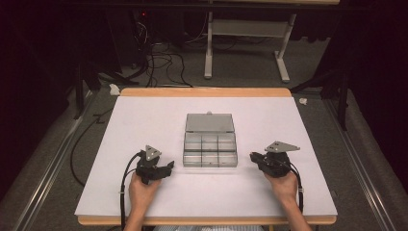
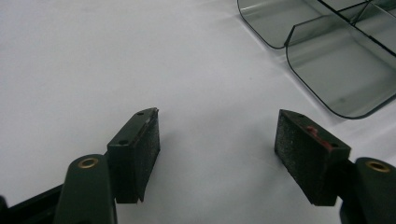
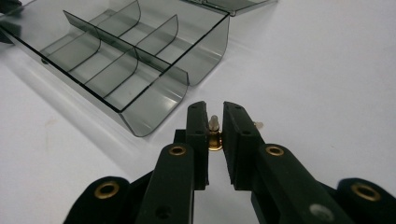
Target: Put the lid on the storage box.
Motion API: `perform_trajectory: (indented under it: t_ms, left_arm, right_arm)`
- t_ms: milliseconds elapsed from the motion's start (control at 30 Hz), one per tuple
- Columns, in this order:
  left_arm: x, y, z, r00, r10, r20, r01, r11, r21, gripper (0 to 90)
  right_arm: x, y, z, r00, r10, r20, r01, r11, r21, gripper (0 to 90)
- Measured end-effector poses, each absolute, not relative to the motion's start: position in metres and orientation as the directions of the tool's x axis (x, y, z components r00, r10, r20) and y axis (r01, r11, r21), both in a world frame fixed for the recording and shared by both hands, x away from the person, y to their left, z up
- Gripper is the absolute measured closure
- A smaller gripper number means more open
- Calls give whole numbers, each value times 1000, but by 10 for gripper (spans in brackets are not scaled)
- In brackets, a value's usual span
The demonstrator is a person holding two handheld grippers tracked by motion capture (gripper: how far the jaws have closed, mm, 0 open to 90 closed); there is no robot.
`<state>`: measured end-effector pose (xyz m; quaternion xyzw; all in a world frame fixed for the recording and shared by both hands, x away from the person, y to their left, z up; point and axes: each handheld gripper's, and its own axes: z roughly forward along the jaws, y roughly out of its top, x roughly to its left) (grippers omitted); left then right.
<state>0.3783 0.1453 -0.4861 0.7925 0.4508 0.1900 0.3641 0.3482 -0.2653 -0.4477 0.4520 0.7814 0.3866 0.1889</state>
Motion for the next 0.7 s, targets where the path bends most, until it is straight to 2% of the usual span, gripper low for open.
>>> perform_trajectory:
  t_ms: [700]
  left_arm:
    - [378,145,-486,522,853,-28,576,-328,748,313]
  right_arm:
    - [351,-252,-430,-573,816,74,534,303,790,822]
